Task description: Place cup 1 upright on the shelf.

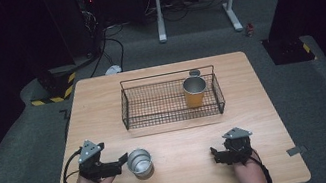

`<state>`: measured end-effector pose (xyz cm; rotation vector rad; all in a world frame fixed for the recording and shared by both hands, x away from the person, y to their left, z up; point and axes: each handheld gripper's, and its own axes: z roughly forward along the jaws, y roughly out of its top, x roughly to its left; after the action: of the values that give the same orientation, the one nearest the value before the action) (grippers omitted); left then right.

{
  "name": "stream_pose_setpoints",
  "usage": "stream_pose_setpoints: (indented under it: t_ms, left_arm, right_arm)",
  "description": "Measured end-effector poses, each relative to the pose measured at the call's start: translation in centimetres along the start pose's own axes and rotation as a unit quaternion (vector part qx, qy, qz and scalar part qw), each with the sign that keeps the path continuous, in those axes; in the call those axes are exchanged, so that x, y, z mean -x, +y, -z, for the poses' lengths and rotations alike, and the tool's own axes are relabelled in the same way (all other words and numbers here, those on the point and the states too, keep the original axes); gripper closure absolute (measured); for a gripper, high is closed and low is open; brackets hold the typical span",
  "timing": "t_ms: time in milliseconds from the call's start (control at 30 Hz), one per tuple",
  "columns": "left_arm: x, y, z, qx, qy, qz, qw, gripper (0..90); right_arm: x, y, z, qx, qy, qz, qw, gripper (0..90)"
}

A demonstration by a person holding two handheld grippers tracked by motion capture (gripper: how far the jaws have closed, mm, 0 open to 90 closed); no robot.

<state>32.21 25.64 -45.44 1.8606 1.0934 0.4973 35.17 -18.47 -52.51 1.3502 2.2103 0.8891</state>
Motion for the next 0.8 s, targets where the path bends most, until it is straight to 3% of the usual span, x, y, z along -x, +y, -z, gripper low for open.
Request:
stream_pose_setpoints:
  t_ms: [367, 600, 800]
  left_arm:
    - [1.7, 0.4, -0.1, 0.008, -0.036, -0.012, 0.9992, 0.4]
    - [3.1, 0.5, -0.2, 0.013, -0.065, -0.014, 0.9977, 0.2]
    - [4.4, 0.4, -0.7, 0.014, -0.08, -0.028, 0.9963, 0.0]
  right_arm:
    - [0.0, 0.0, 0.0, 0.0, 0.0, 0.0, 1.0, 9.8]
    - [0.0, 0.0, 0.0, 0.0, 0.0, -0.001, 1.0, 9.8]
    - [0.0, 0.0, 0.0, 0.0, 0.0, -0.001, 1.0, 9.8]
